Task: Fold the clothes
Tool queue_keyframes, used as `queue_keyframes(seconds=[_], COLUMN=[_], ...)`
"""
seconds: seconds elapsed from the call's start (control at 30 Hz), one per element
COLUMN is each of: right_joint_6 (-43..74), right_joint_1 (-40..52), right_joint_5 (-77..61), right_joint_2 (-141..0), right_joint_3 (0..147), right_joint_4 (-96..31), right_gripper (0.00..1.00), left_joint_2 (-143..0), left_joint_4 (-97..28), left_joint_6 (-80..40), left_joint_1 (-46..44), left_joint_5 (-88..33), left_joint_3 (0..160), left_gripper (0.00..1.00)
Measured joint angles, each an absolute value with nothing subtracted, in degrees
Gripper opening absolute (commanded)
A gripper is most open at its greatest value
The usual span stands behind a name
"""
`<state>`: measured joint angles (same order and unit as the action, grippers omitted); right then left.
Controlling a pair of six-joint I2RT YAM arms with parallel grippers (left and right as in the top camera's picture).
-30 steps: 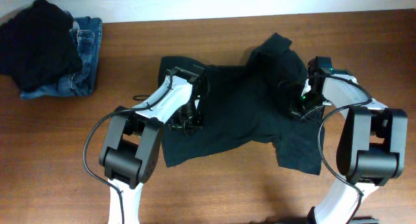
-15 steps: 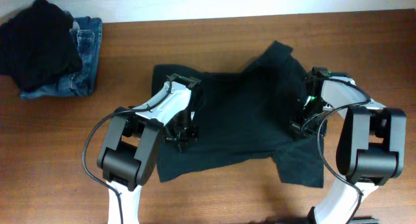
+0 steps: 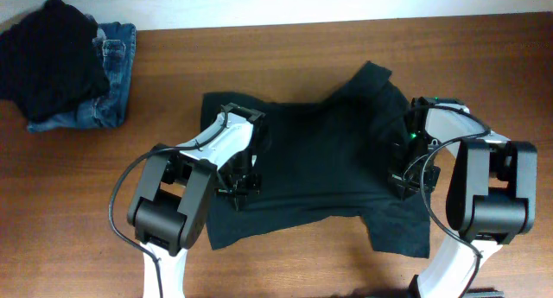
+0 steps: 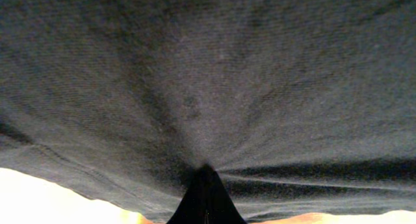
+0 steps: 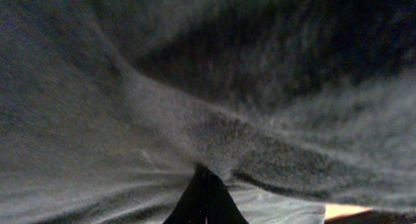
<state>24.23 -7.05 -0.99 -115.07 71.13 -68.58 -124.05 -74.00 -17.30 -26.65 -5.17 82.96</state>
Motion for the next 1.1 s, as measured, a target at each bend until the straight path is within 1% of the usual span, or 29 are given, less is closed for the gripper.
queue_keyframes(seconds=[0.3, 0.5, 0.63, 0.7, 0.77, 0.8, 0.83, 1.0, 1.1], right_joint_6=[24.3, 24.2, 23.9, 24.0, 24.1, 23.9, 23.9, 24.1, 25.3], right_joint_1=[-7.0, -7.0, -7.0, -7.0, -7.0, -7.0, -7.0, -6.5, -5.0], right_joint_5=[-1.3, -2.0, -5.2, -7.4, -9.7, -10.9, -12.2, -18.2, -19.7], right_joint_2=[-115.1, -113.6, -112.4, -111.9, -111.5, -111.4, -111.3, -111.3, -111.3], right_joint_3=[73.6, 80.8, 86.0, 88.4, 89.7, 90.1, 90.3, 90.3, 90.3], right_joint_4=[-65.9, -66.7, -66.4, -64.9, -62.7, -61.0, -59.4, -48.7, -43.9], right_gripper=[0.04, 0.04, 0.05, 0.1, 0.2, 0.23, 0.25, 0.32, 0.46], left_joint_2=[-124.5, -126.2, -126.2, -126.2, -126.2, -126.2, -126.2, -126.2, -126.2], left_joint_4=[-74.1, -73.0, -72.6, -72.5, -72.4, -72.4, -72.2, -68.2, -64.0], left_joint_6=[-17.3, -17.3, -17.3, -17.3, -17.3, -17.2, -17.2, -17.3, -17.3], left_joint_1=[-26.0, -24.3, -24.1, -24.1, -24.1, -24.1, -24.1, -24.1, -24.1], left_joint_5=[-3.4, 1.8, 3.4, 3.8, 3.9, 4.0, 4.0, 3.9, 3.7], left_joint_3=[84.9, 93.2, 99.4, 102.2, 103.9, 104.4, 104.6, 104.6, 104.6], left_gripper=[0.01, 0.02, 0.07, 0.12, 0.22, 0.27, 0.3, 0.36, 0.41])
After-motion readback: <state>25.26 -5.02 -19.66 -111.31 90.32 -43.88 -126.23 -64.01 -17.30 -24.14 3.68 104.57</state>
